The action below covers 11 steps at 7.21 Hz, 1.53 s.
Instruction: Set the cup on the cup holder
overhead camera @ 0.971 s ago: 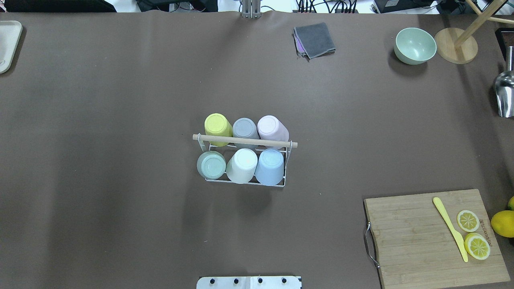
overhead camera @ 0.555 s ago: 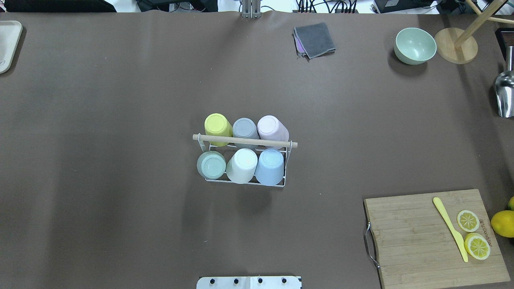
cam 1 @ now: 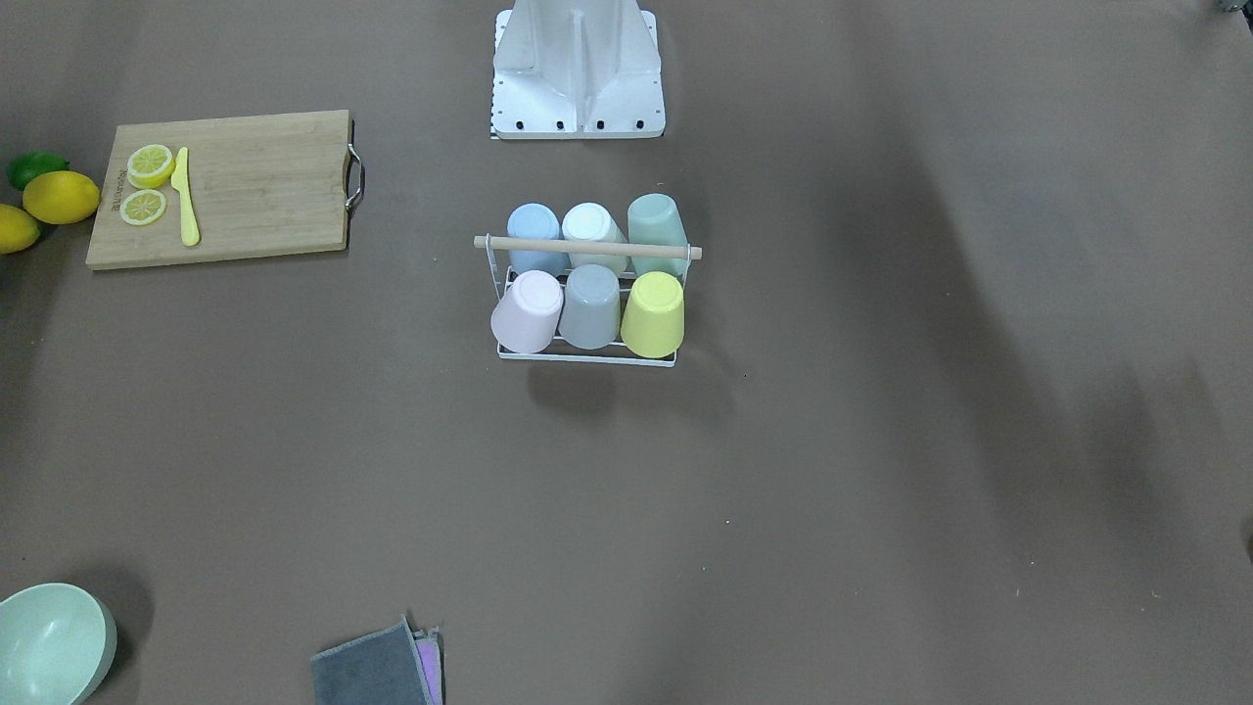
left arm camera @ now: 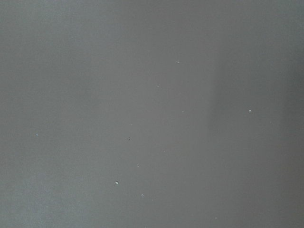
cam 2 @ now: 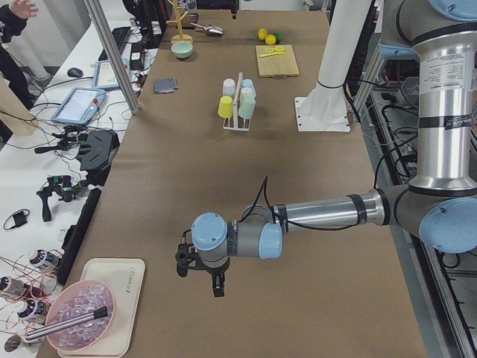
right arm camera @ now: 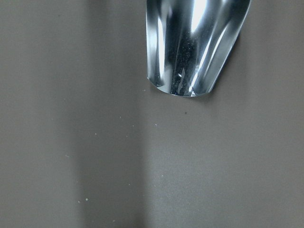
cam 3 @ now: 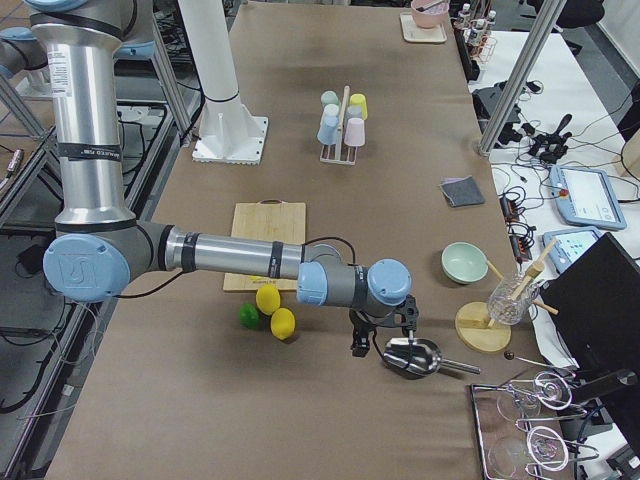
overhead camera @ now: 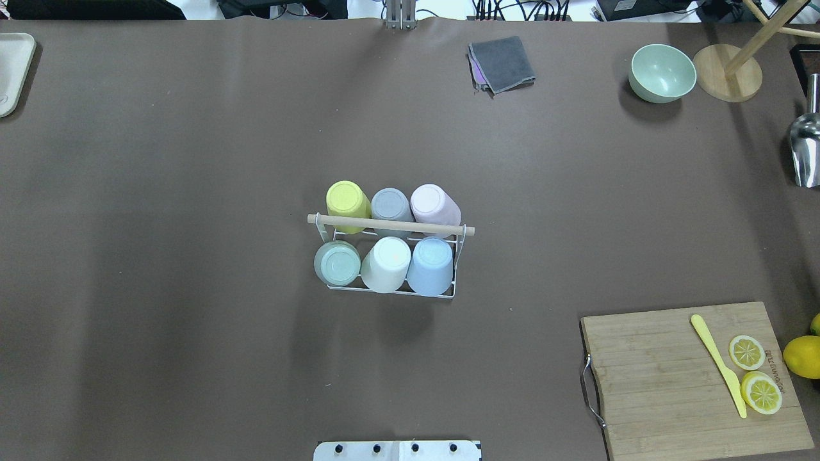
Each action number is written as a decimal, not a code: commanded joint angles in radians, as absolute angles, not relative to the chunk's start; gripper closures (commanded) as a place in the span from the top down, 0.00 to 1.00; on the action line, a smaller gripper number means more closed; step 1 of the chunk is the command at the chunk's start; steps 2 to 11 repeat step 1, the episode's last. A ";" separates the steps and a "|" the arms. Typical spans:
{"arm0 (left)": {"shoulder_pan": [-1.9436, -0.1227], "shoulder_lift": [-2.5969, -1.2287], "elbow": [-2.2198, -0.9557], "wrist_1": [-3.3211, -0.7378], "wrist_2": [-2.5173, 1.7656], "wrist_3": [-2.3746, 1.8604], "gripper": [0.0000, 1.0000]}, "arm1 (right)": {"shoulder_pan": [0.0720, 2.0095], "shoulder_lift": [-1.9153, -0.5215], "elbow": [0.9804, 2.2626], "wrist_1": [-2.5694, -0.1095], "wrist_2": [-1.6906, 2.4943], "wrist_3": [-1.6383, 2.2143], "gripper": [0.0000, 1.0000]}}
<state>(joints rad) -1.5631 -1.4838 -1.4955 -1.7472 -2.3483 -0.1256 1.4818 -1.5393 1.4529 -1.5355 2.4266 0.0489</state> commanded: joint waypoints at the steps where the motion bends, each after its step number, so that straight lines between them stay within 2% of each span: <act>1: -1.563 -1.482 -1.506 -1.747 -2.349 -0.126 0.98 | 1.482 -1.536 1.451 -1.536 2.428 0.048 0.98; 11: -1.563 -1.482 -1.506 -1.747 -2.349 -0.126 0.98 | 1.482 -1.536 1.451 -1.536 2.428 0.048 0.98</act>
